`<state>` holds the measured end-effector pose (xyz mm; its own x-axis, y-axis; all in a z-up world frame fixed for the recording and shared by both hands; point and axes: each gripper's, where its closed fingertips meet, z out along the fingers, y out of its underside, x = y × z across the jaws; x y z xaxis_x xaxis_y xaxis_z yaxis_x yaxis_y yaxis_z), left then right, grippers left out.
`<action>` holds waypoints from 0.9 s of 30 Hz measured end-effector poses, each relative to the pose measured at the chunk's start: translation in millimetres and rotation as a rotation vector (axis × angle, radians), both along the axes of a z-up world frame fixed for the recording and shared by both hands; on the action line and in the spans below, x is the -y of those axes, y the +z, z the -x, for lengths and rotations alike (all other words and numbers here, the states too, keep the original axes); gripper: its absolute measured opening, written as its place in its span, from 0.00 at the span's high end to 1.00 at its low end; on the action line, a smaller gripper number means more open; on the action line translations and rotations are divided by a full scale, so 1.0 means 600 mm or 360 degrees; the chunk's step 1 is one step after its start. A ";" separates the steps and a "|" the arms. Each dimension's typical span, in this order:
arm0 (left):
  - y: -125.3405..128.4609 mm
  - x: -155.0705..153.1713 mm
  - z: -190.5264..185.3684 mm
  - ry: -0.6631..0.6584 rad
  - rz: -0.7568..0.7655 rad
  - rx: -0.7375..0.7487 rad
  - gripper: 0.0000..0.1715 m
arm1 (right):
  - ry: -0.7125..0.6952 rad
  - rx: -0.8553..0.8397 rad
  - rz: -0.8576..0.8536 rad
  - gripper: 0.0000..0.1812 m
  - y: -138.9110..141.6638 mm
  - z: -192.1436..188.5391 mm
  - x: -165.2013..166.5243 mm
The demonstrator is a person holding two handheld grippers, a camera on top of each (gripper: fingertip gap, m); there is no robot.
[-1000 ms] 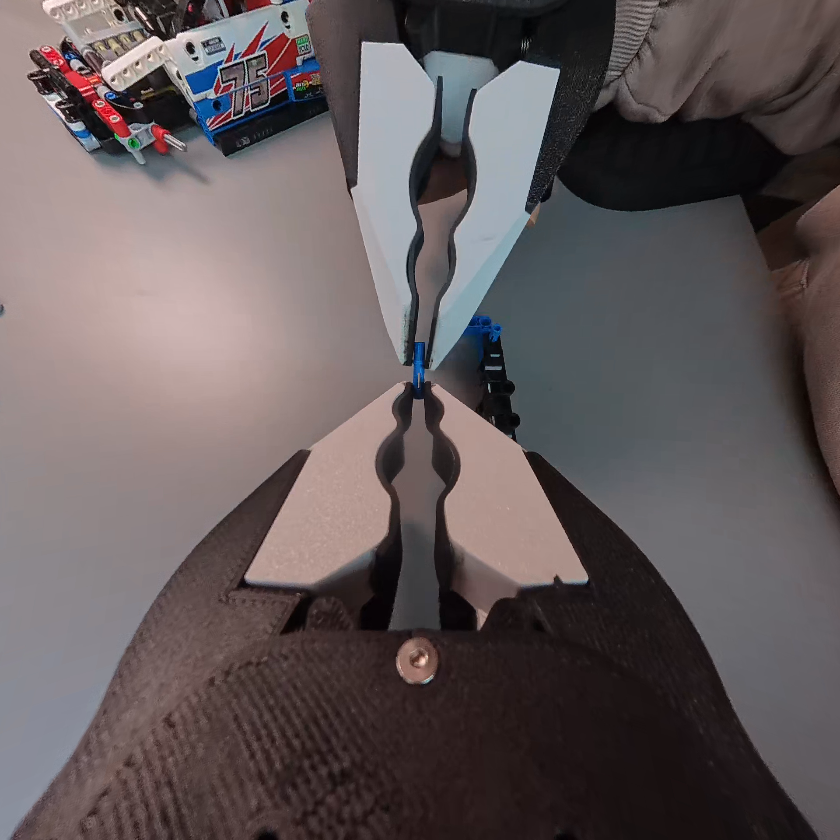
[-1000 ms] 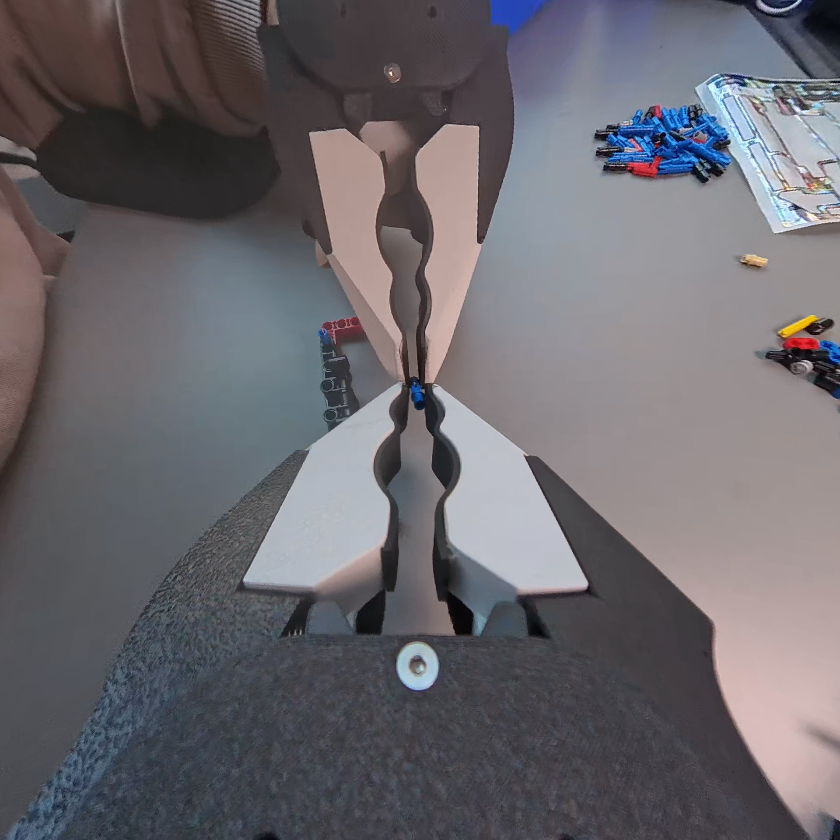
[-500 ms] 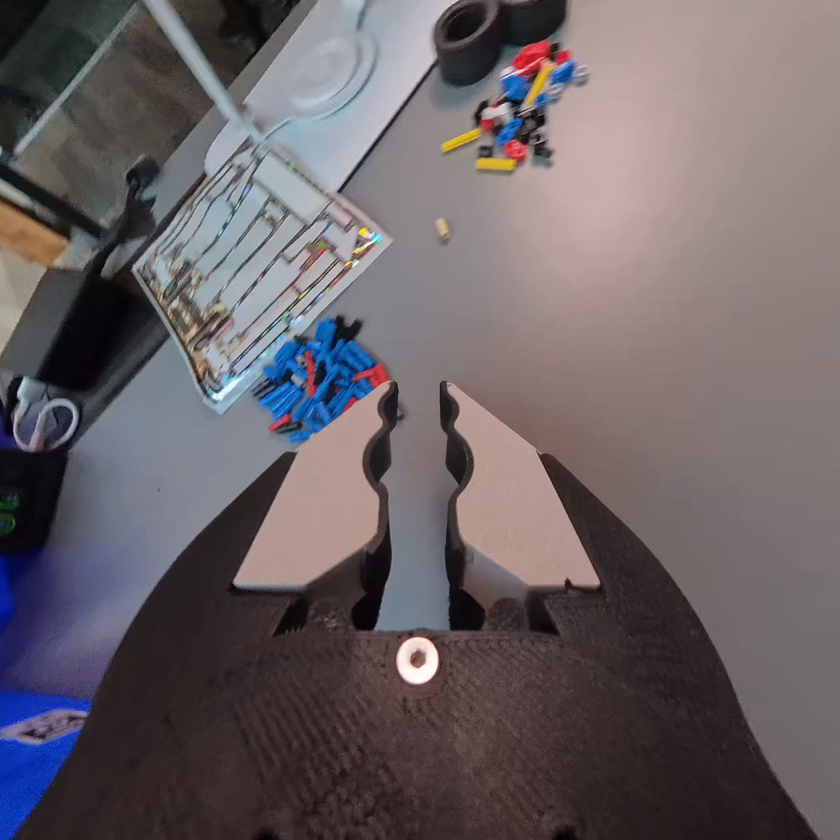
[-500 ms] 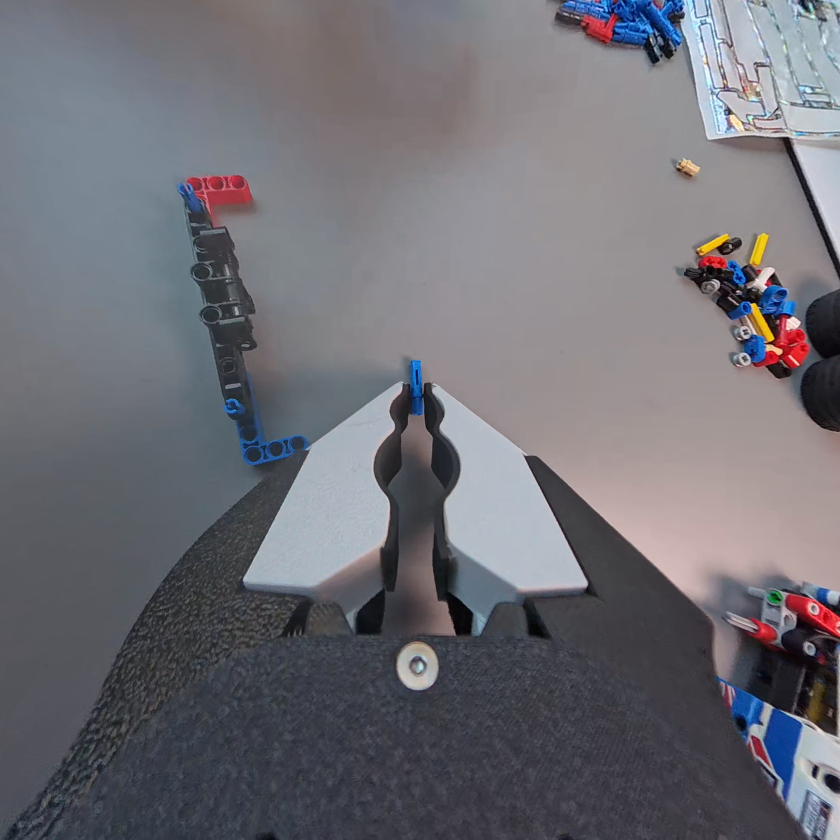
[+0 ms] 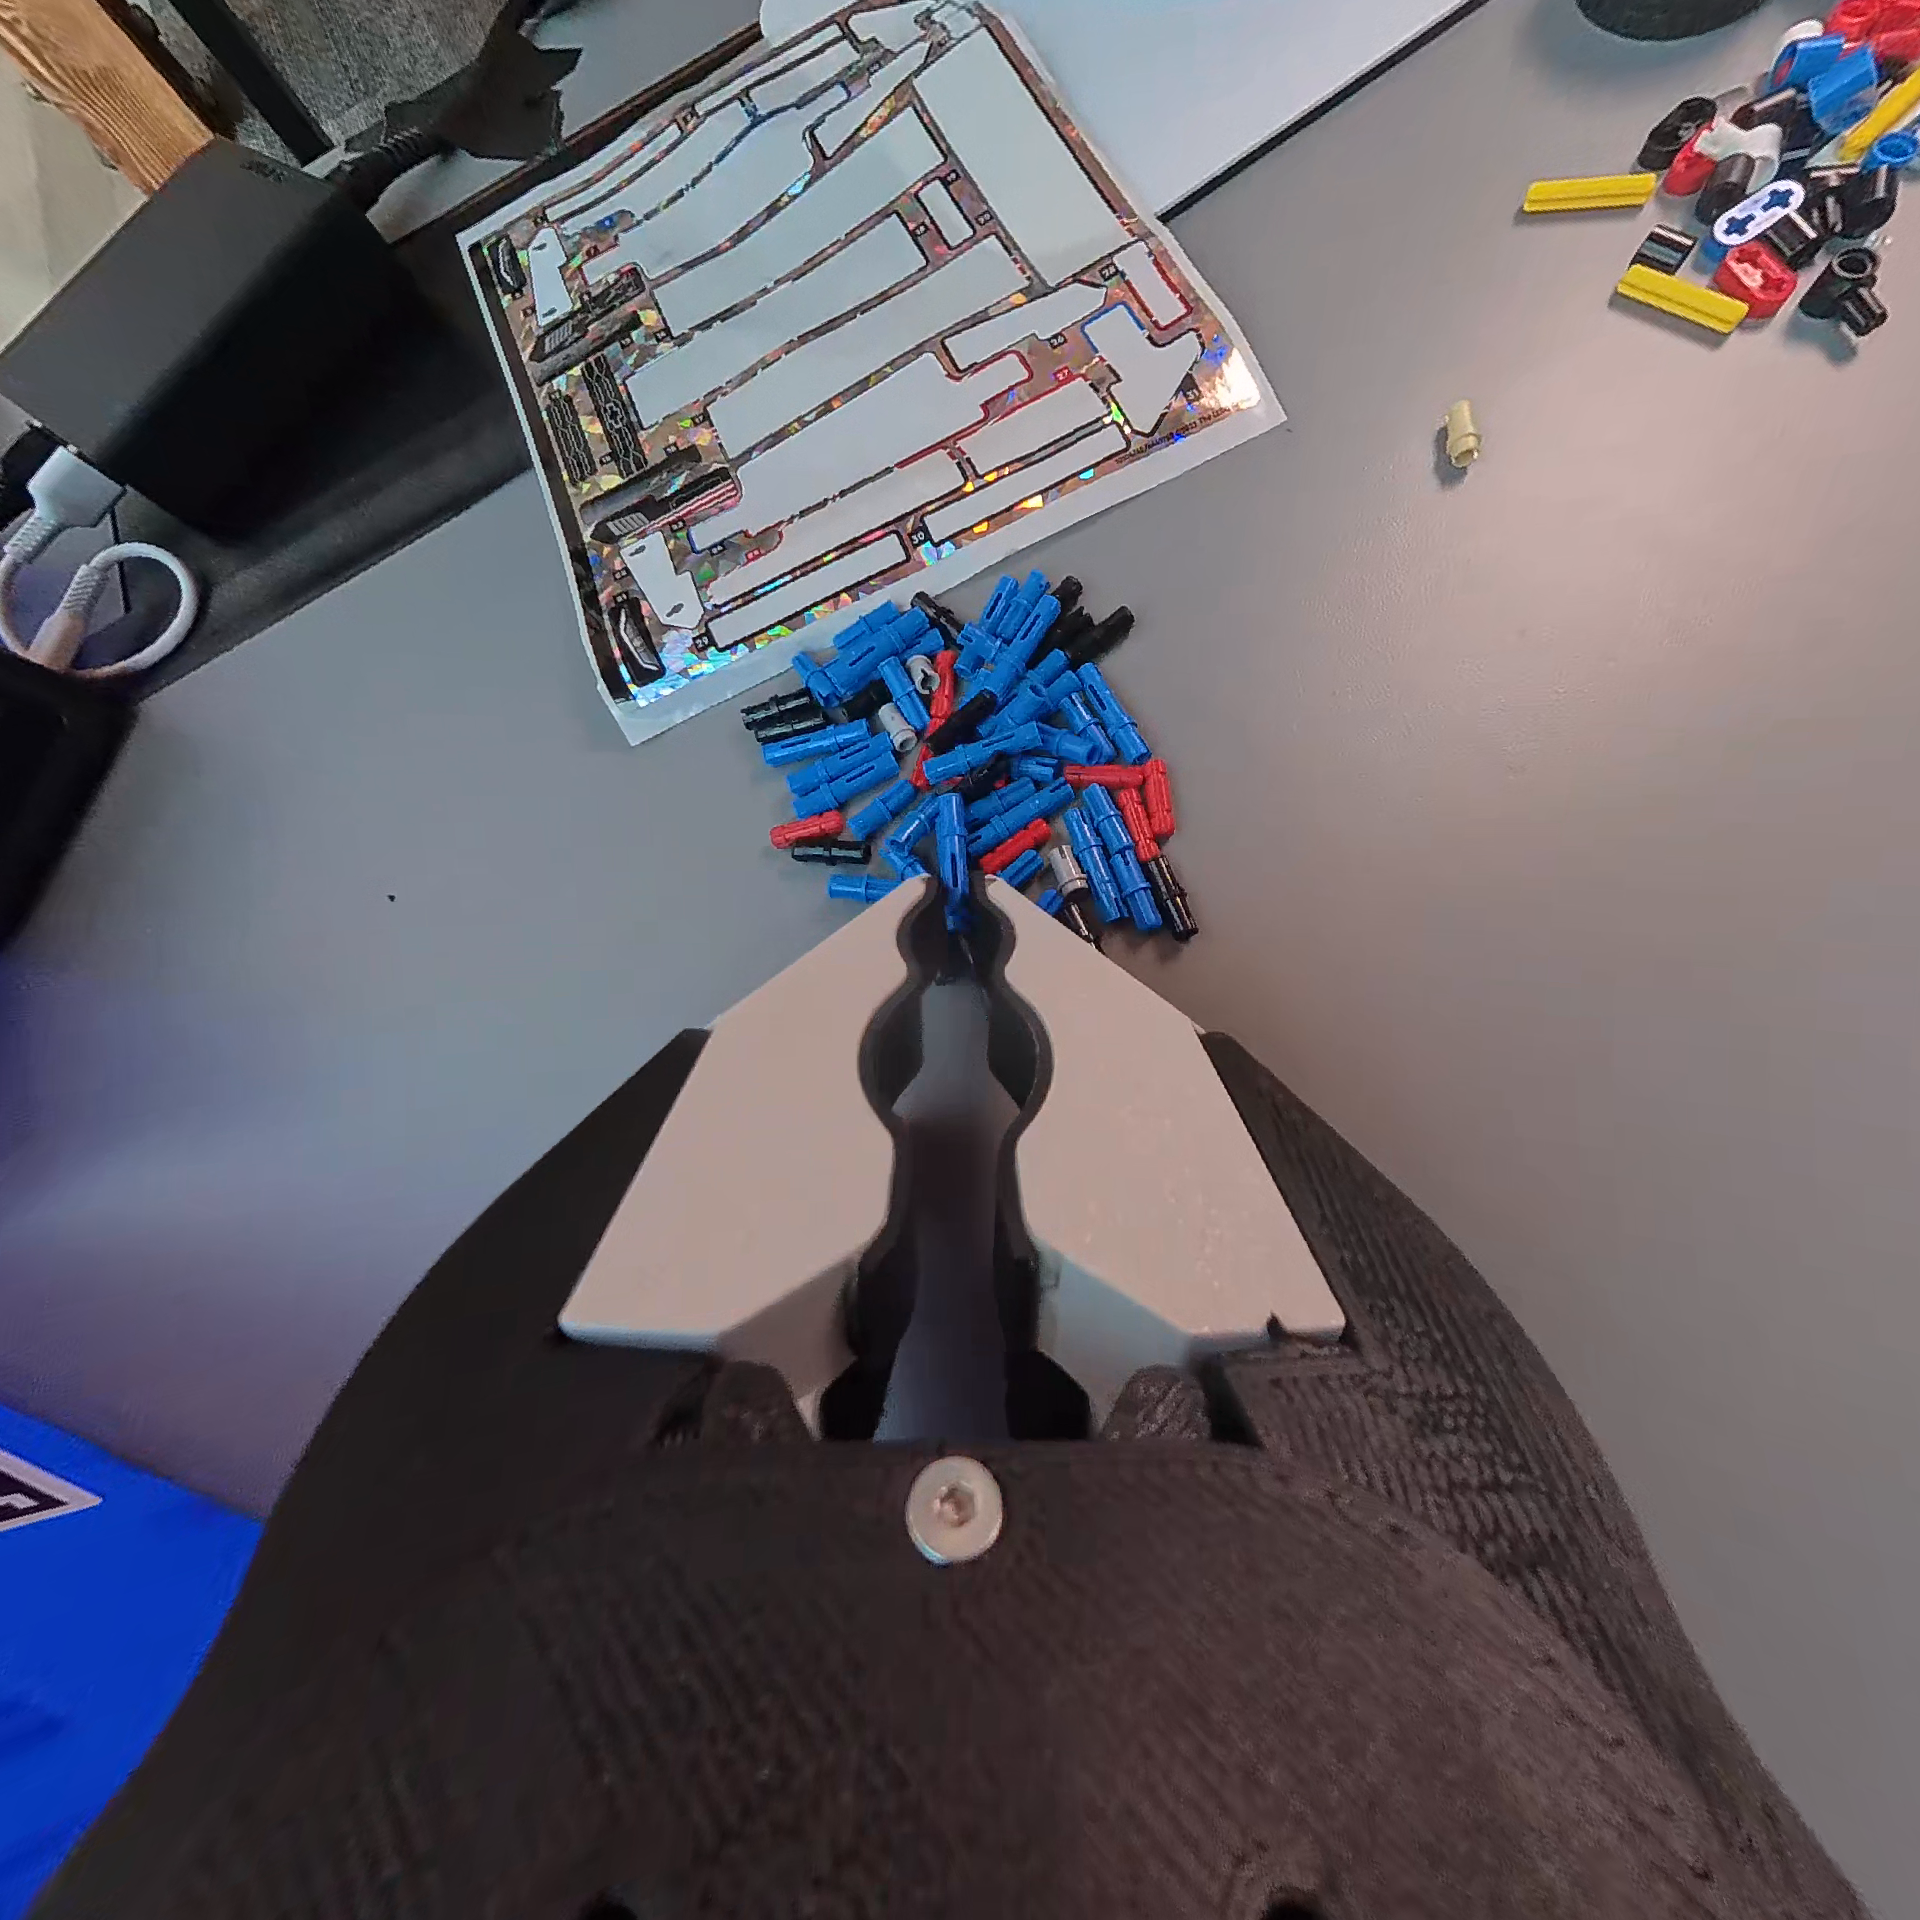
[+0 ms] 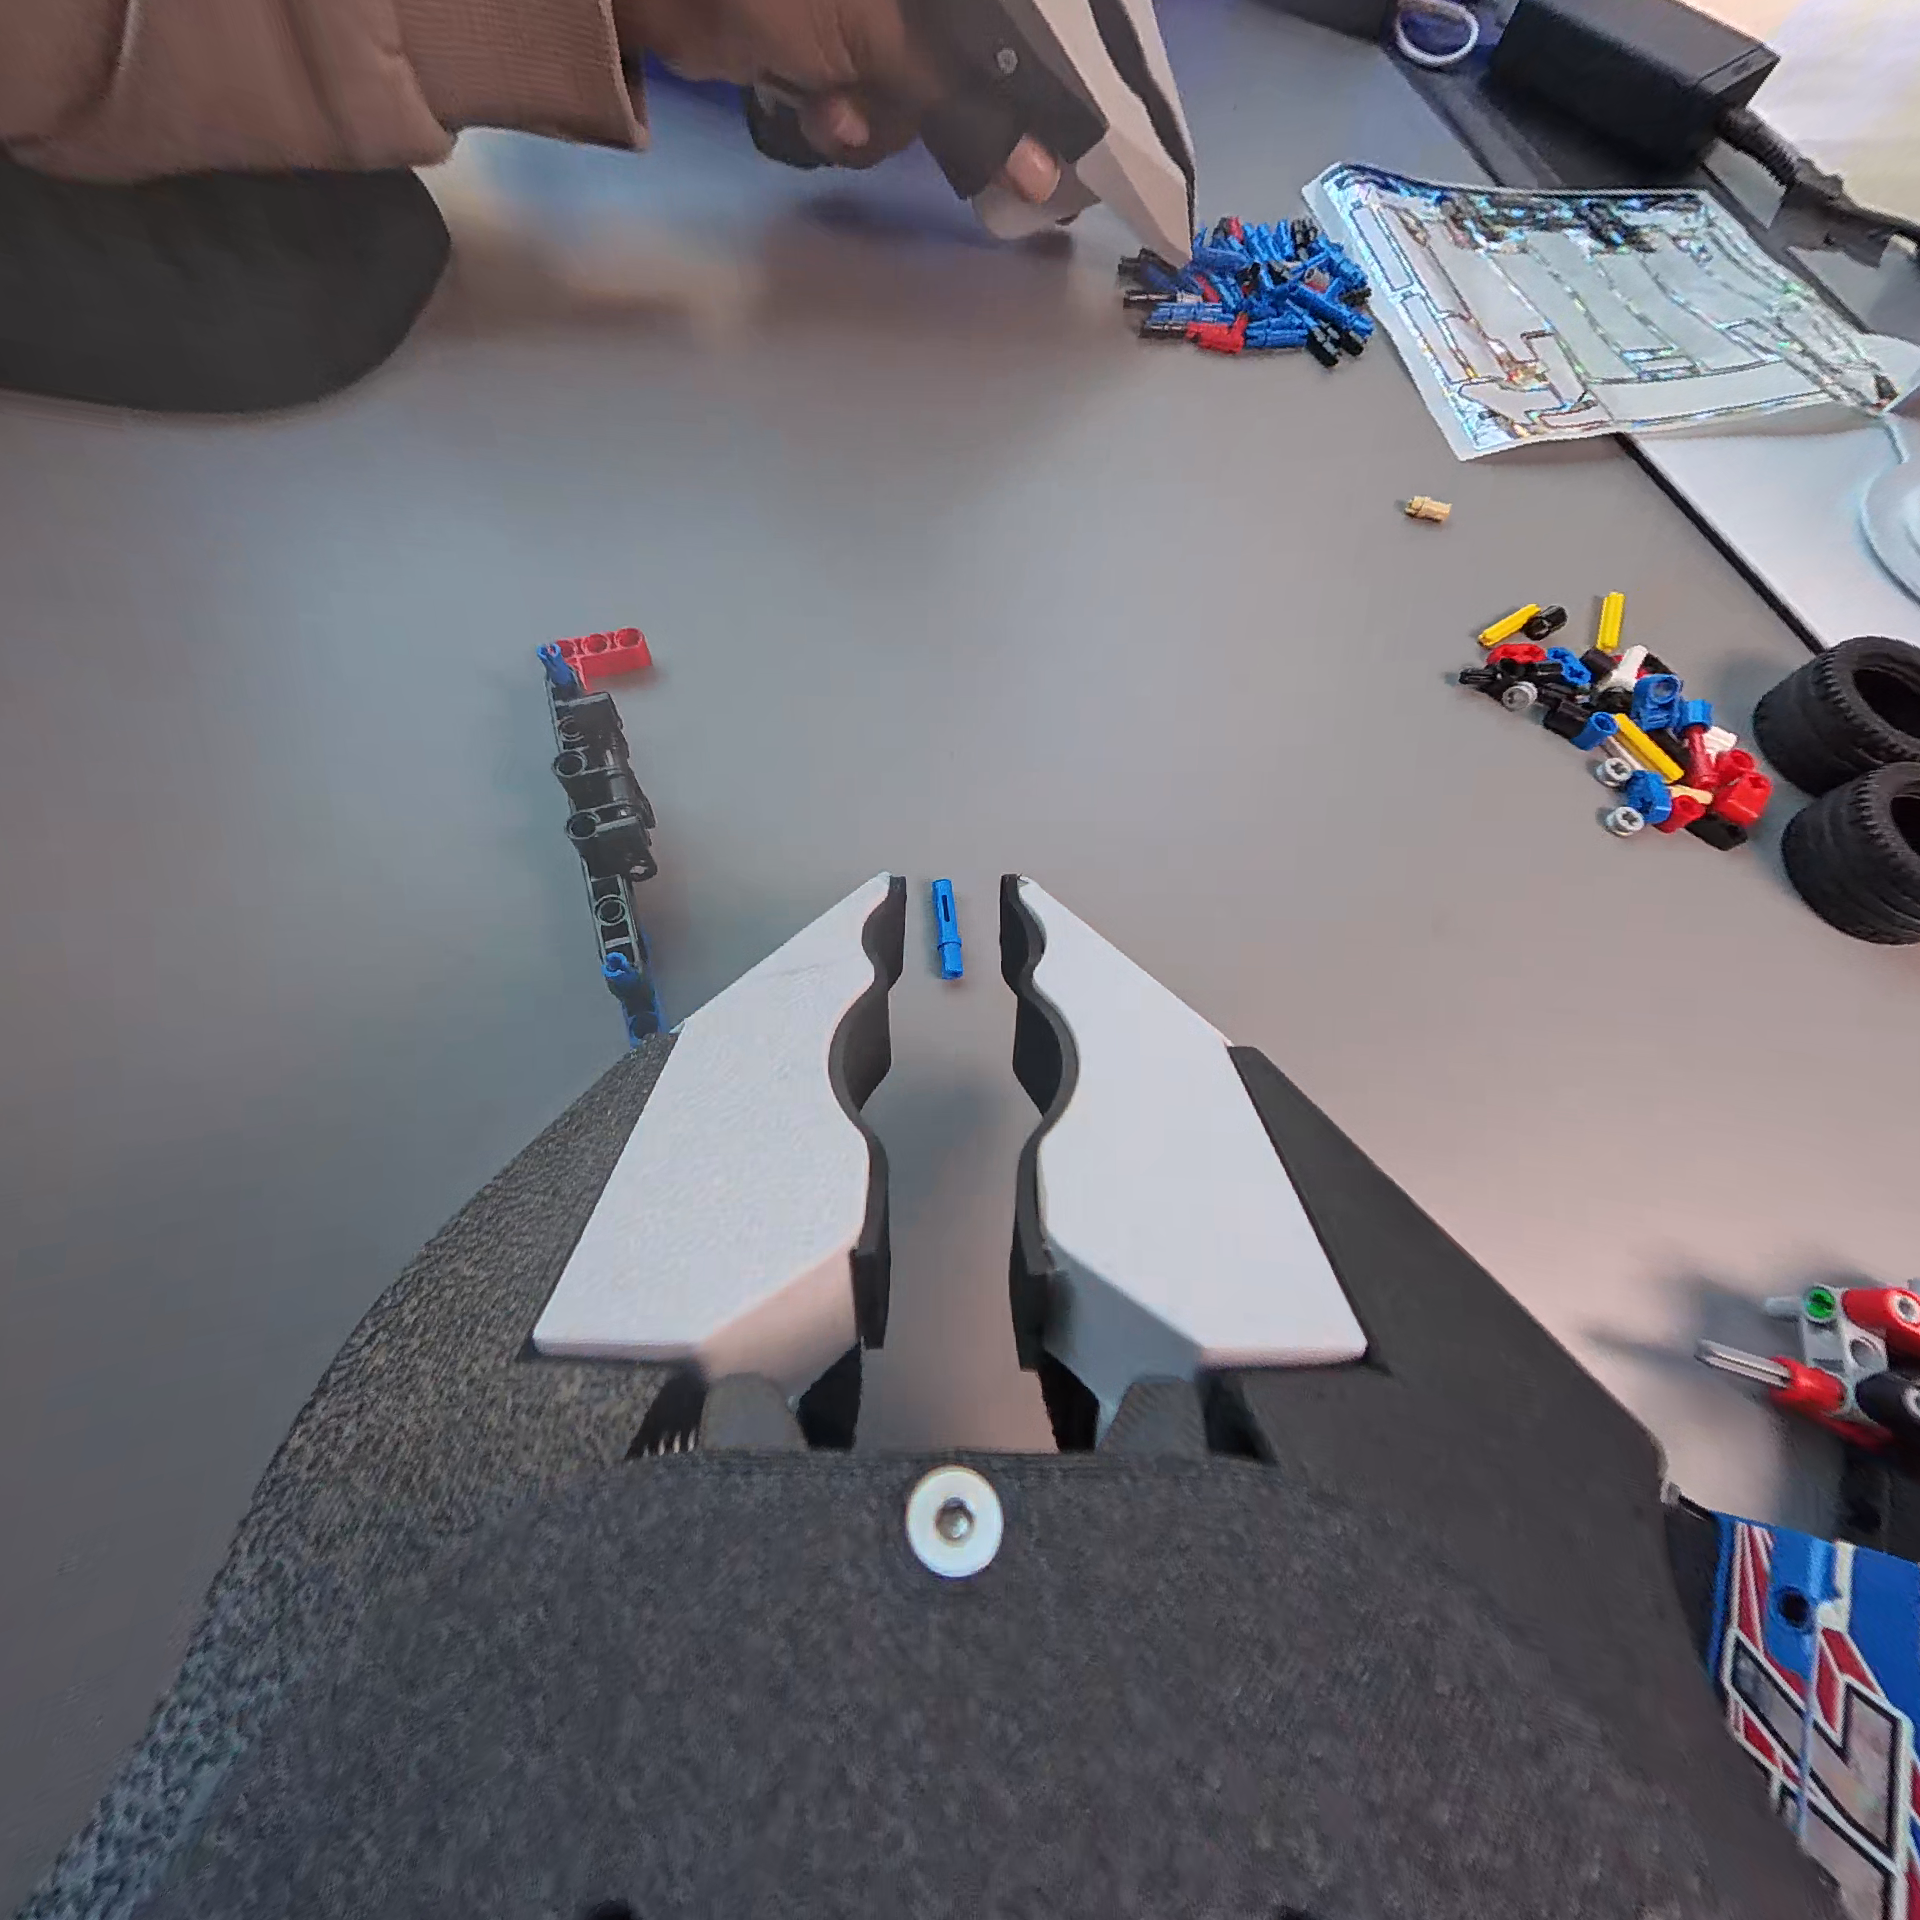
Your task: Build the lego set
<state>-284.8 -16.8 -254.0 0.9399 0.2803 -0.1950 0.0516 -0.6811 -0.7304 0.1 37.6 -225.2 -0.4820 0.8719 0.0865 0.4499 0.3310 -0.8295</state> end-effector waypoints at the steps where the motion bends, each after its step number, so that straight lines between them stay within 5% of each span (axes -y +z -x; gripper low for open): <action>1: 0.000 0.000 0.000 0.0005 0.0002 0.0002 0.98 | -0.0003 -0.0010 0.0008 0.91 0.002 0.001 -0.001; 5: 0.011 0.002 0.006 0.0027 -0.0027 -0.0055 0.99 | -0.0019 -0.0070 0.0043 0.91 0.013 0.004 -0.002; 8: 0.059 -0.010 -0.022 -0.0068 -0.0187 -0.0118 0.99 | -0.0060 -0.0152 0.0054 0.91 0.028 0.009 -0.008; 11: 0.131 -0.037 -0.158 -0.0601 -0.0420 -0.0169 0.98 | -0.0090 -0.0235 0.0096 0.91 0.047 0.013 -0.008; 14: 0.159 -0.032 -0.339 -0.1226 -0.0615 -0.0057 0.99 | -0.0036 -0.0275 0.0227 0.90 0.064 0.015 0.015; 18: 0.135 -0.005 -0.479 -0.1666 -0.0646 0.0268 0.99 | 0.0187 -0.0244 0.0367 0.83 0.067 0.001 0.070; 27: 0.107 0.009 -0.509 -0.1790 -0.0588 0.0289 0.99 | 0.0365 -0.0166 0.0254 0.94 0.047 -0.018 0.112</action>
<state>20.8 -22.3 -189.9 0.6998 -0.7051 -0.1146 -0.3158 -0.1615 -0.9350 10.9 -29.5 -196.7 -0.6639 0.7477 0.0167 0.2878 0.2761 -0.9170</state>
